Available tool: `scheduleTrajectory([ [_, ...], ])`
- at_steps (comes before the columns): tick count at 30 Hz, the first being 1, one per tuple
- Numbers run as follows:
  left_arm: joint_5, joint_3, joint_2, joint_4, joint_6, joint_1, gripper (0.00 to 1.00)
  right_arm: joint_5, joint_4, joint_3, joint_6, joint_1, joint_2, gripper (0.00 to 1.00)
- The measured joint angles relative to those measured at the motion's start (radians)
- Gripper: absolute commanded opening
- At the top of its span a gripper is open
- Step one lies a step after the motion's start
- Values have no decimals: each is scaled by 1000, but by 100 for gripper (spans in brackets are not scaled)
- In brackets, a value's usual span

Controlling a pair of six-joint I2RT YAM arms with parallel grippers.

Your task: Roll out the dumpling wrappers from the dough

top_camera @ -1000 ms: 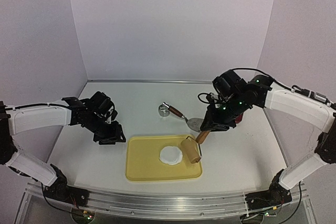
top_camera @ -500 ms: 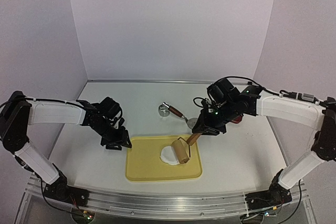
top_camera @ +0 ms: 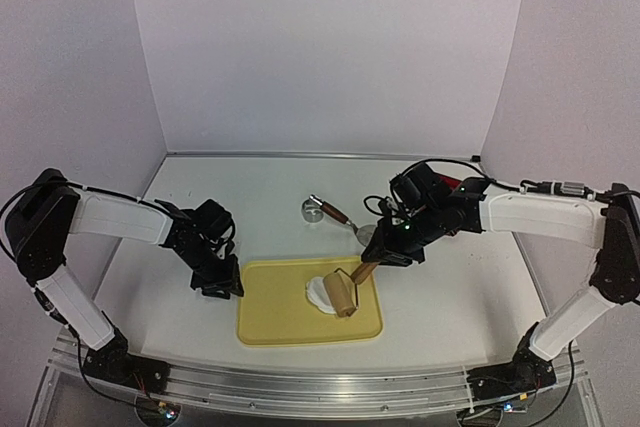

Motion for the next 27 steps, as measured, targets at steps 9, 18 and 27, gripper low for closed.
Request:
scheduleTrajectory([
  [9, 26, -29, 7, 71, -13, -10, 0, 36, 42, -10, -8, 36, 6, 0],
  [18, 23, -30, 5, 72, -38, -11, 0, 66, 104, 57, 26, 130, 86, 0],
  [27, 12, -54, -13, 99, -50, -16, 0, 115, 82, 48, 51, 137, 62, 0],
])
